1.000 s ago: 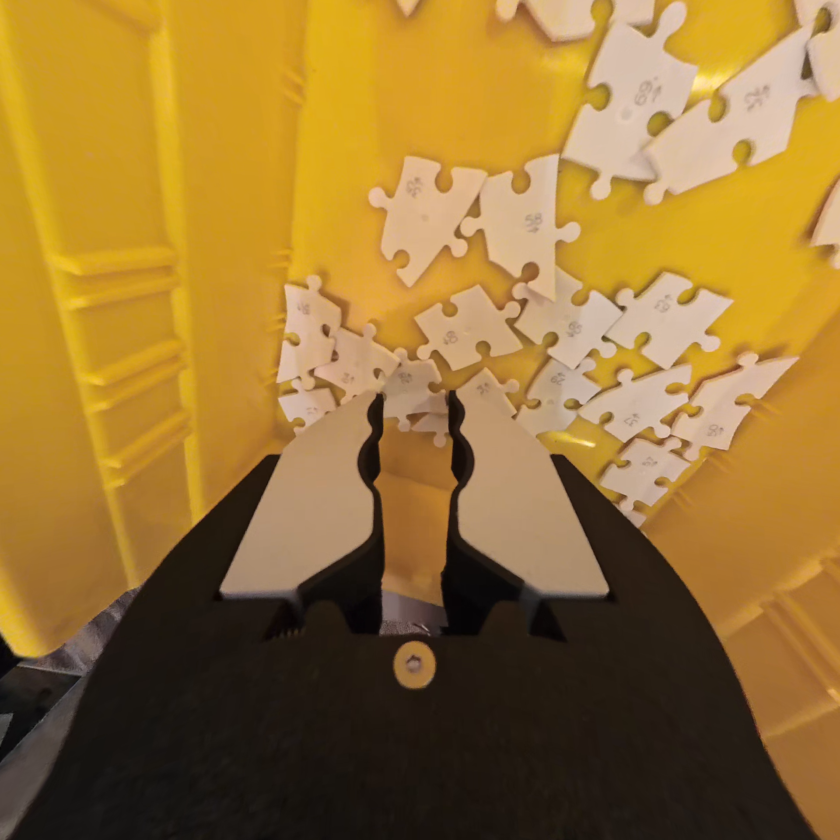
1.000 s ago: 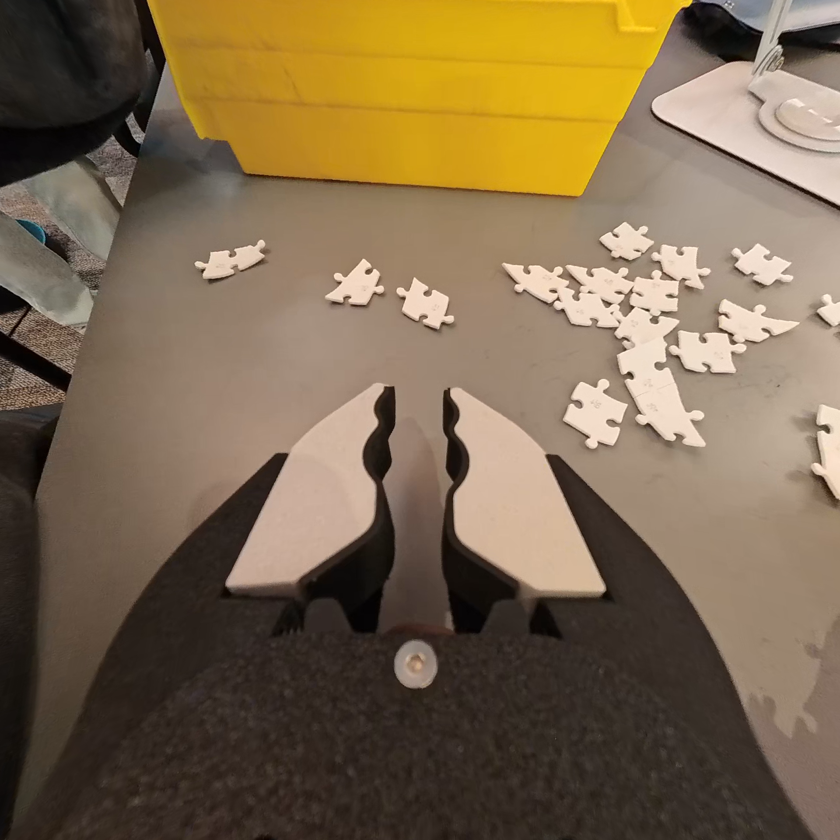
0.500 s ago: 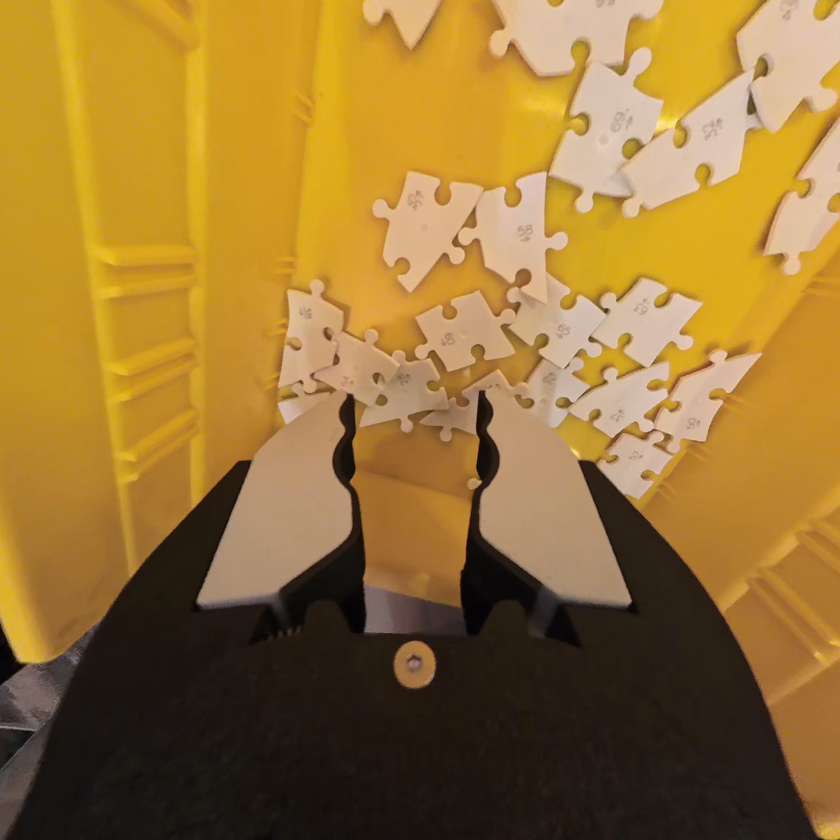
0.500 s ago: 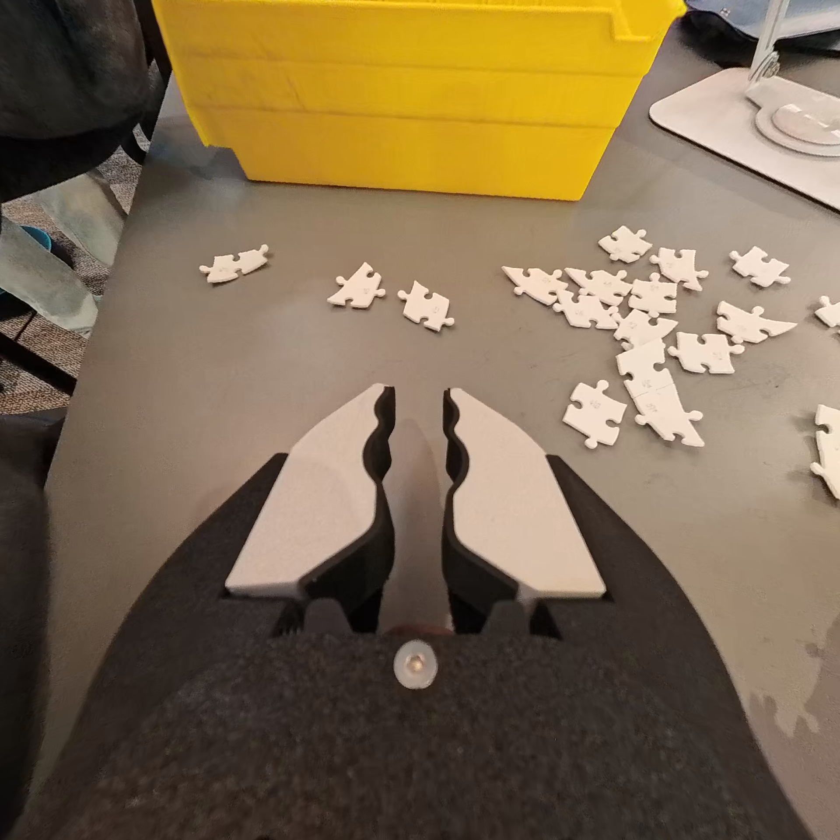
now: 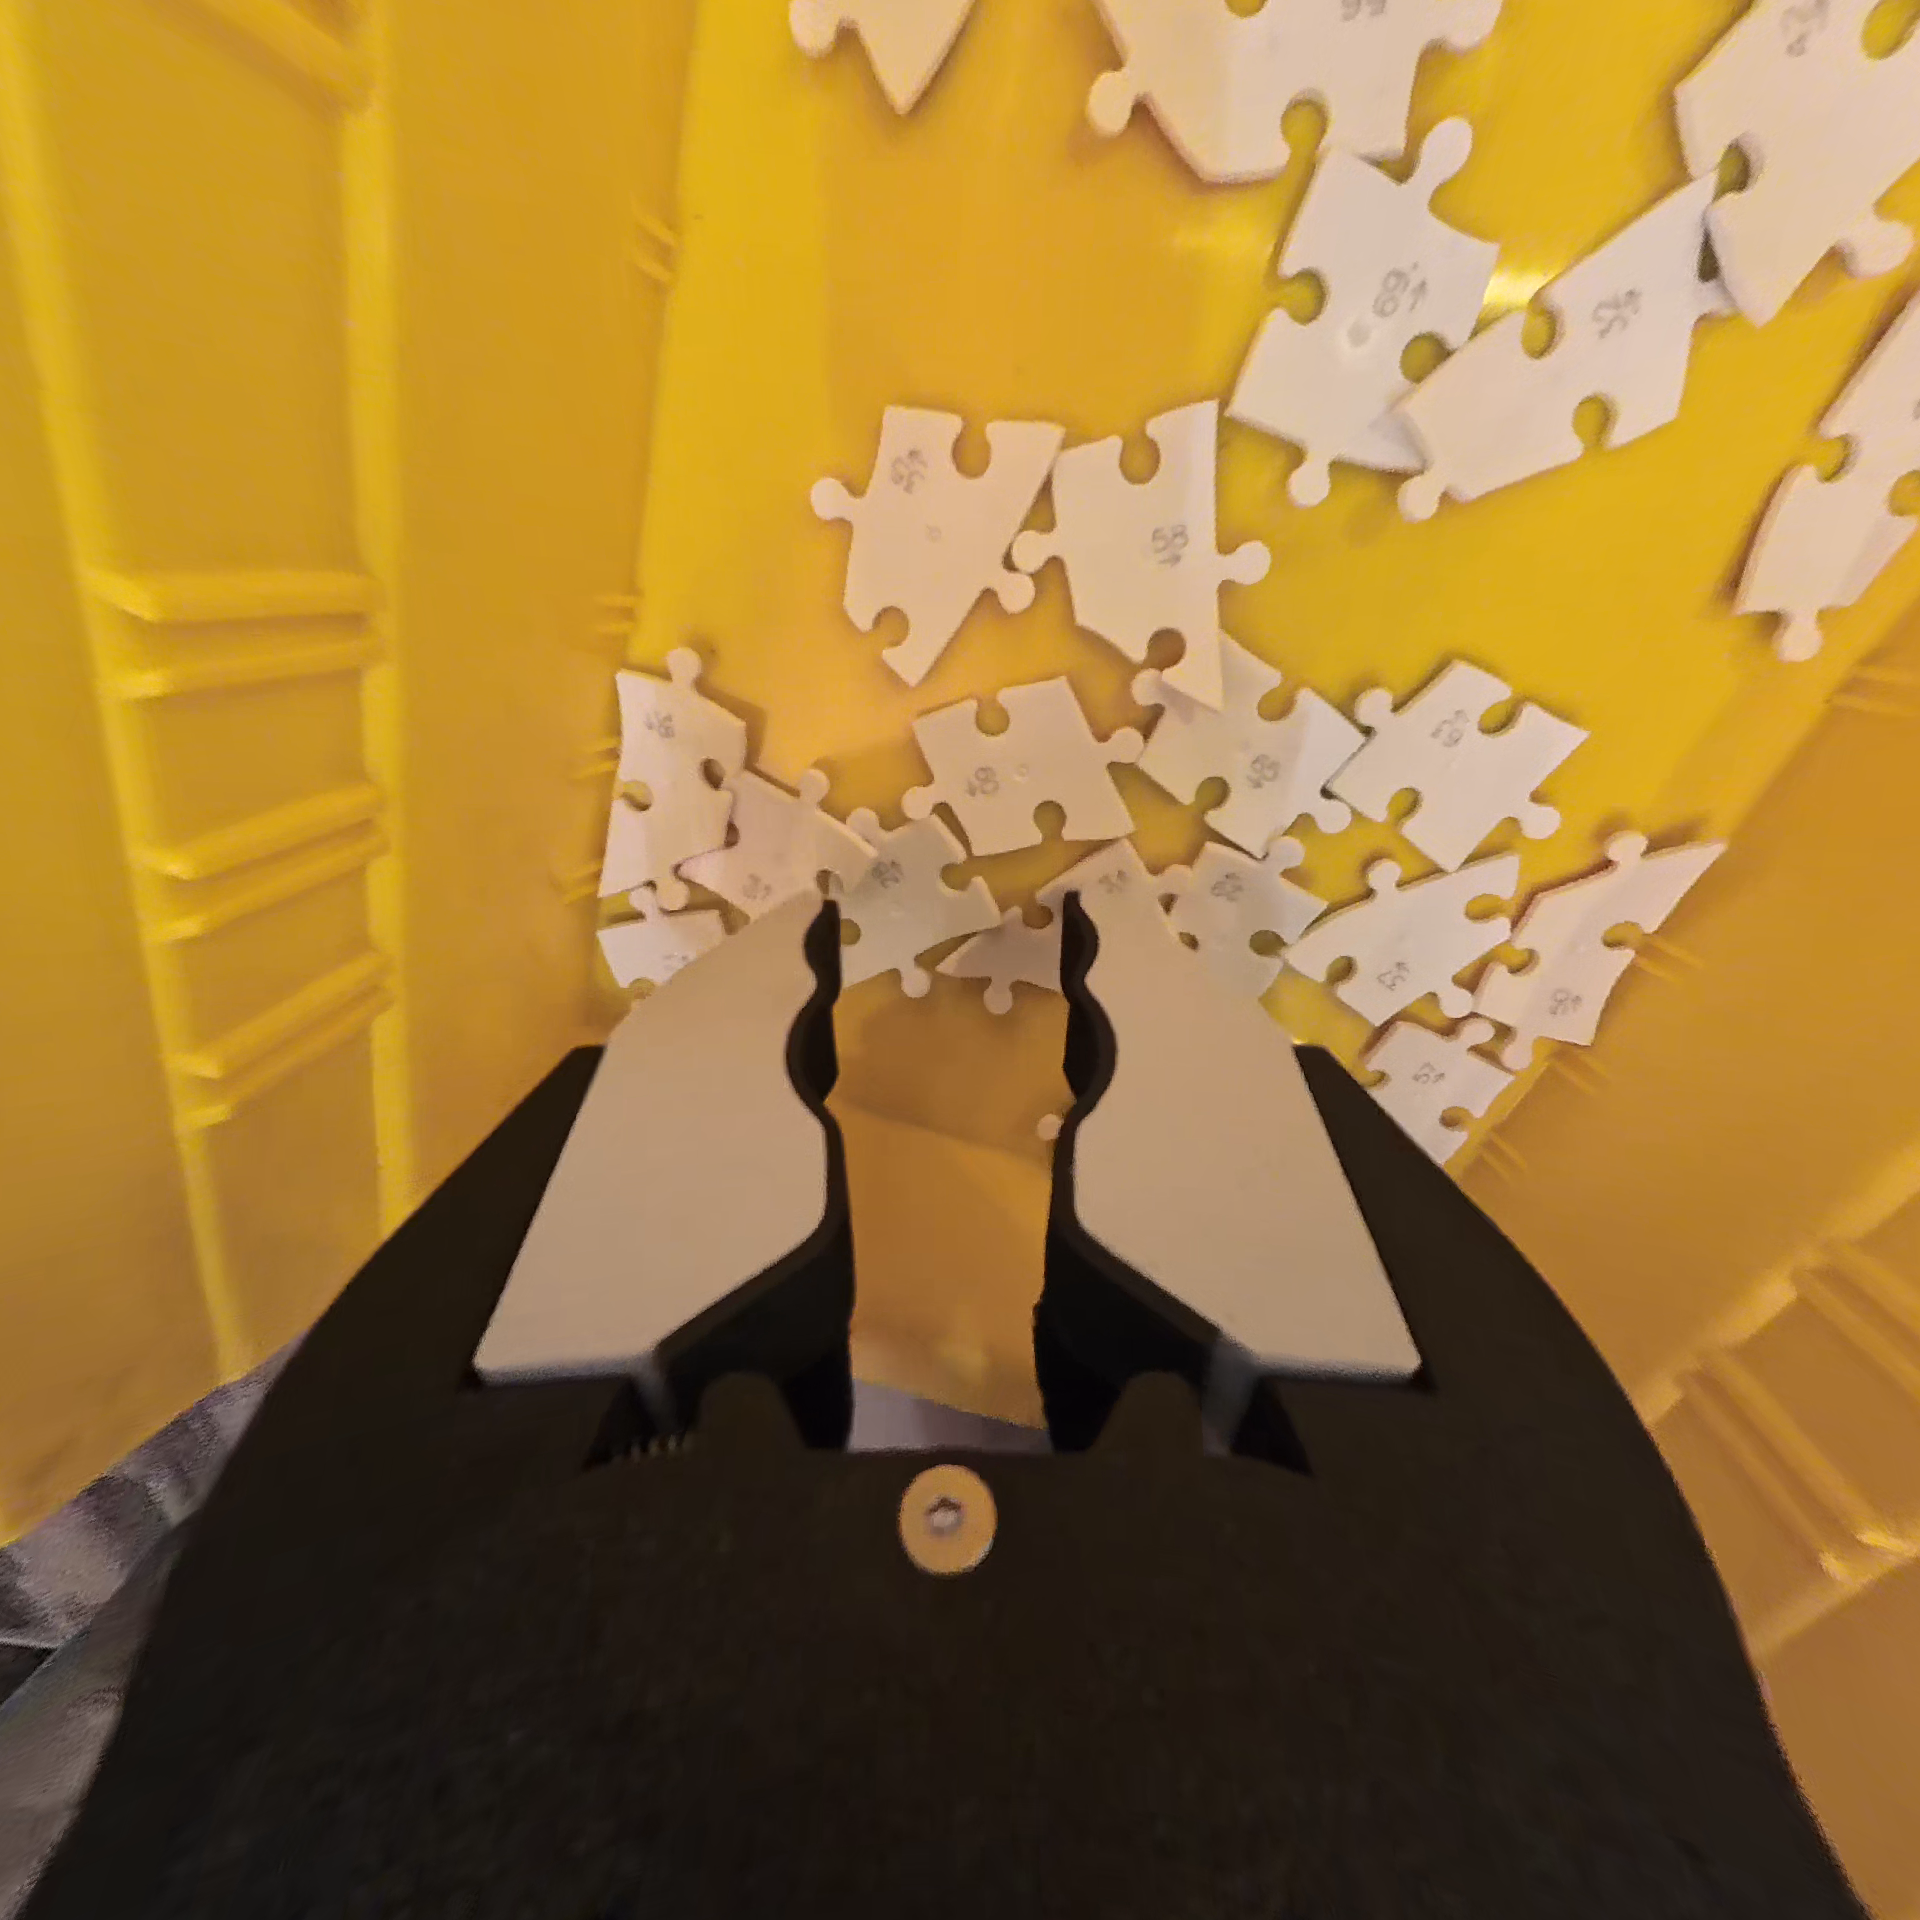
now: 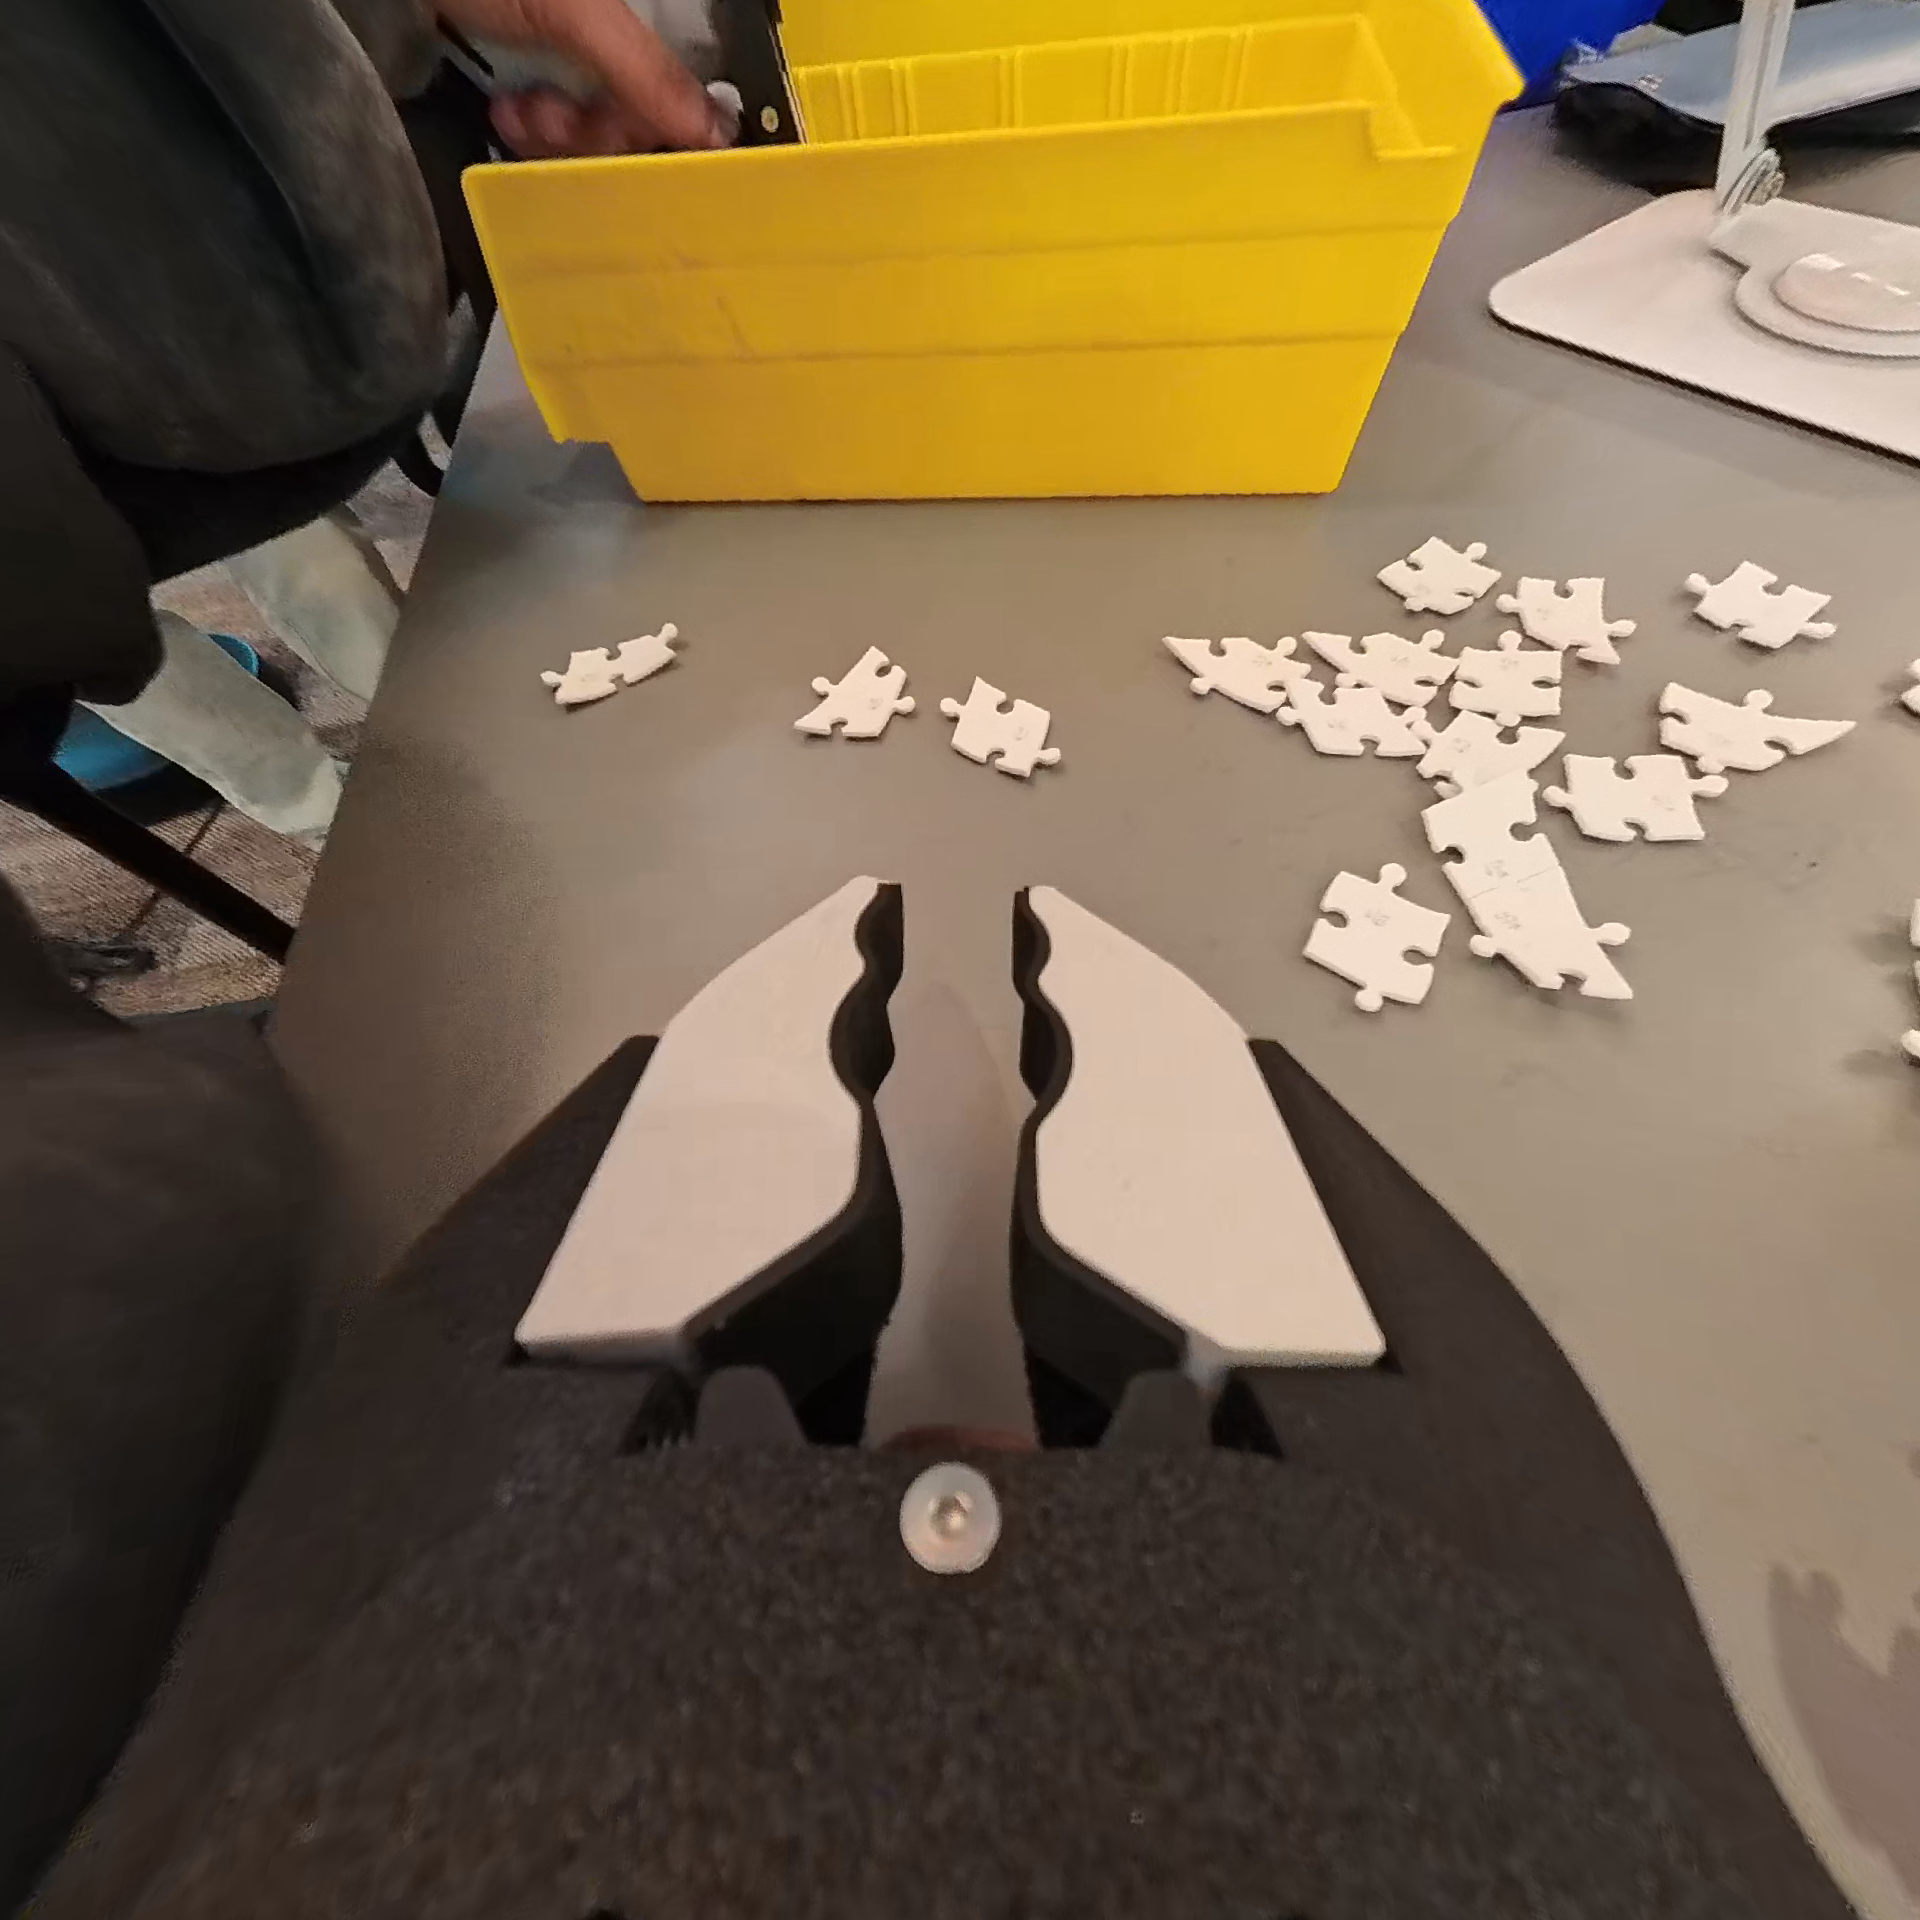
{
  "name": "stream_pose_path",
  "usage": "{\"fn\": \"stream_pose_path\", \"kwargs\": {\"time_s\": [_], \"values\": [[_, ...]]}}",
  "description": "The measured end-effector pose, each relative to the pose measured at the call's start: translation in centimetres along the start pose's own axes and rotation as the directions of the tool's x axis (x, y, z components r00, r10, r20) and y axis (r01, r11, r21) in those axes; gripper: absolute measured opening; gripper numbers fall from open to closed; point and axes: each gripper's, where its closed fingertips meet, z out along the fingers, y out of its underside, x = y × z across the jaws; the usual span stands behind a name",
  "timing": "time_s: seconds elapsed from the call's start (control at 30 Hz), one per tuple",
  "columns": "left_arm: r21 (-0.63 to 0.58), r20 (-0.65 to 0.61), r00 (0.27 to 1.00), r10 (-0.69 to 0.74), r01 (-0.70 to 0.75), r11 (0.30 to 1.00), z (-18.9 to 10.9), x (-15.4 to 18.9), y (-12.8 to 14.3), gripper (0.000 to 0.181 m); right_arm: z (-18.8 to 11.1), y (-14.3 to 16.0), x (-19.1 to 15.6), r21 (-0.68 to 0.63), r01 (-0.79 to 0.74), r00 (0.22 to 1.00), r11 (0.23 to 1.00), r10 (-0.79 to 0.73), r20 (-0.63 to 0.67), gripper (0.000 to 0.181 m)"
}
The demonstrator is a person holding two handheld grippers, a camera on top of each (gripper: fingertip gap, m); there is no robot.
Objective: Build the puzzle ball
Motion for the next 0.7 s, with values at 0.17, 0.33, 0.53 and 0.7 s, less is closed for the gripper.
{"fn": "stream_pose_path", "kwargs": {"time_s": [0.17, 0.33, 0.53, 0.7], "values": [[0.017, -0.003, 1.000, -0.031, 0.031, 0.999, 0.0, -0.1, -0.2, 0.041, -2.5, 0.2, 2.5, -0.013, 0.013, 0.995, 1.000, -0.014, -0.100, 0.020], [0.027, -0.014, 0.999, -0.043, 0.043, 0.999, 0.1, 0.0, -0.3, 0.041, -8.2, 1.6, 8.6, -0.036, -0.092, 0.929, 0.995, 0.073, -0.362, 0.020], [0.041, -0.028, 0.999, -0.044, 0.045, 0.998, 0.1, 0.3, -0.4, 0.041, -14.8, -1.1, 12.9, 0.053, -0.110, 0.791, 0.993, 0.120, -0.601, 0.019], [0.051, -0.028, 0.999, -0.044, 0.045, 0.998, 0.1, 0.4, -0.4, 0.041, -15.8, 1.9, 15.9, 0.031, -0.299, 0.686, 0.954, 0.237, -0.687, 0.019]]}}
